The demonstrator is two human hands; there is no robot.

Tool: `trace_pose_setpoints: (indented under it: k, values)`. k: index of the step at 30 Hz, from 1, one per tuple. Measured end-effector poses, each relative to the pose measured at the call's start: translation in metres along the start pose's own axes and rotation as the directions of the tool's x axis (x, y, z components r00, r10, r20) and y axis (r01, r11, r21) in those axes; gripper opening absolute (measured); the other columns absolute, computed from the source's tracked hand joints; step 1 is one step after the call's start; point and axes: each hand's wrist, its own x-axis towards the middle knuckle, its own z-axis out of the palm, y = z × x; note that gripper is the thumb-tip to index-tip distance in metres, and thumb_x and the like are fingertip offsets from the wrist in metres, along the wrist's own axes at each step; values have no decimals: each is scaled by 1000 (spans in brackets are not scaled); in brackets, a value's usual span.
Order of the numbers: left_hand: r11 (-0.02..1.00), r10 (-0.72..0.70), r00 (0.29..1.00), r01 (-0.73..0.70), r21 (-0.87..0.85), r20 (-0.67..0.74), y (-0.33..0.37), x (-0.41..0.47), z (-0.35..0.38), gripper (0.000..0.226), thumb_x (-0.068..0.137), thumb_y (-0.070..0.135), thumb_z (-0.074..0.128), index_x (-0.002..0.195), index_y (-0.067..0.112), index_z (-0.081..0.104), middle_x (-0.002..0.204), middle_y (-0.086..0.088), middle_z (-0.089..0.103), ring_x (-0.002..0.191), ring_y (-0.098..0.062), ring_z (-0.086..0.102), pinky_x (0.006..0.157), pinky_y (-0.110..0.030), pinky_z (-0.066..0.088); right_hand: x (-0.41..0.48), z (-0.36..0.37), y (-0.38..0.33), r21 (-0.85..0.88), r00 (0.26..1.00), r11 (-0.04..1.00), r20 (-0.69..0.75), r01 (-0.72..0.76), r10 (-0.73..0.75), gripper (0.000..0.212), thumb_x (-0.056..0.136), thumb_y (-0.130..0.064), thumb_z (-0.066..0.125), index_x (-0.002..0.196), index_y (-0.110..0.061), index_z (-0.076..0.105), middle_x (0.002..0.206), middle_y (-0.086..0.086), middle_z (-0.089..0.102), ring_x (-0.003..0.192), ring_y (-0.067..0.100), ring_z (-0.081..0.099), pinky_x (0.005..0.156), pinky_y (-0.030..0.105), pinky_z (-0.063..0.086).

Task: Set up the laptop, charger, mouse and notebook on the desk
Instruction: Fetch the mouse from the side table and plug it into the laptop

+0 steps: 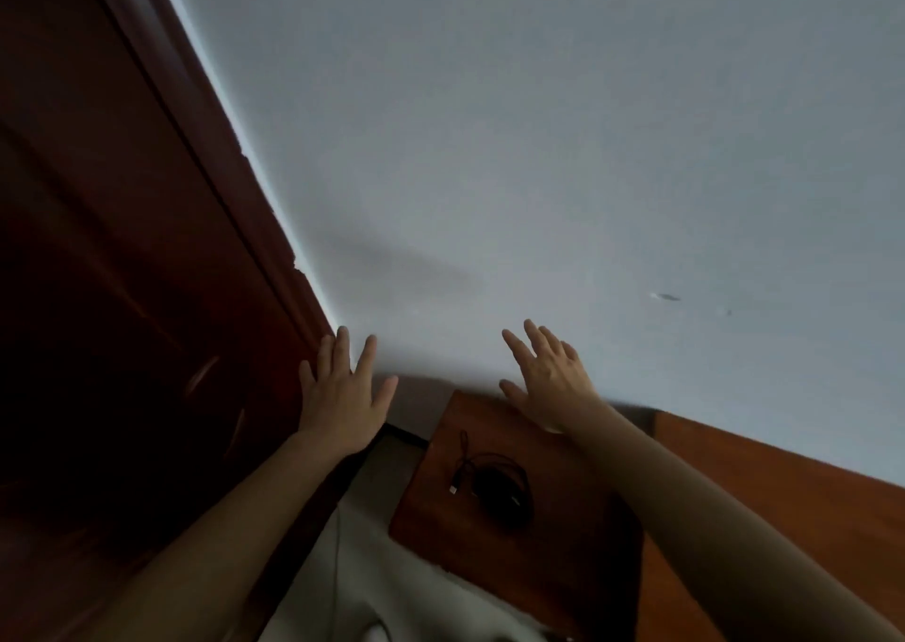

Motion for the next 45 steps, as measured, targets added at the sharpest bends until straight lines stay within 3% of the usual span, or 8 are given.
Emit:
trace_pose_setpoints:
  k: [8,12,16,20,24,31,38,45]
  values:
    - [945,326,923,-323,-49,204,4,85,61,71,99,60,22,158,22,10,166,-16,2,152,-34,2,120,-54,18,-31,46,3,90,870,873,177,-480,460,75,99,-47,52,160,-21,16,166,10,18,152,28,18,117,45,27]
    - [944,329,887,-311,-106,323,3,84,118,72,99,60,27,158,21,12,166,-14,1,152,-33,2,120,-53,18,-37,97,-3,98,799,812,284,-575,530,76,100,-46,51,161,-21,14,167,8,18,153,27,19,117,43,29]
    - [954,299,841,-272,-125,450,-2,77,185,72,99,59,31,158,20,14,166,-13,2,152,-32,3,119,-51,21,-43,161,-10,193,764,747,294,-636,575,67,99,-40,52,158,-20,28,160,6,35,145,27,35,110,42,39]
    - [966,240,803,-142,-217,545,-4,62,246,68,100,54,38,156,21,21,165,-11,12,151,-32,12,118,-51,25,-58,229,-21,282,771,717,247,-637,588,43,101,-22,50,143,-12,53,139,9,58,123,31,55,93,42,49]
    - [948,180,842,-10,-318,508,-4,50,287,57,100,45,44,148,14,38,147,-11,41,137,-29,34,106,-43,37,-63,270,-27,375,813,730,141,-572,565,30,98,-10,57,126,-2,66,121,15,67,109,35,62,86,43,52]
    - [881,134,881,103,-462,453,10,35,333,39,98,36,51,132,16,55,128,-7,52,118,-23,55,97,-43,50,-53,310,-18,411,852,750,166,-518,497,53,90,-28,70,136,-4,57,131,16,60,117,35,56,97,47,47]
    - [909,142,904,42,-415,403,25,33,348,43,89,48,60,122,19,58,116,-5,53,110,-23,53,86,-41,51,-45,326,-20,327,849,784,223,-527,478,73,87,-35,70,150,-11,42,141,11,54,127,32,47,100,48,41]
    - [872,48,925,145,-467,377,28,39,341,20,92,28,64,108,17,62,101,1,53,90,-23,61,74,-36,49,-54,318,-9,331,872,811,100,-483,479,65,79,-44,77,132,-11,58,117,10,64,106,32,58,87,43,44]
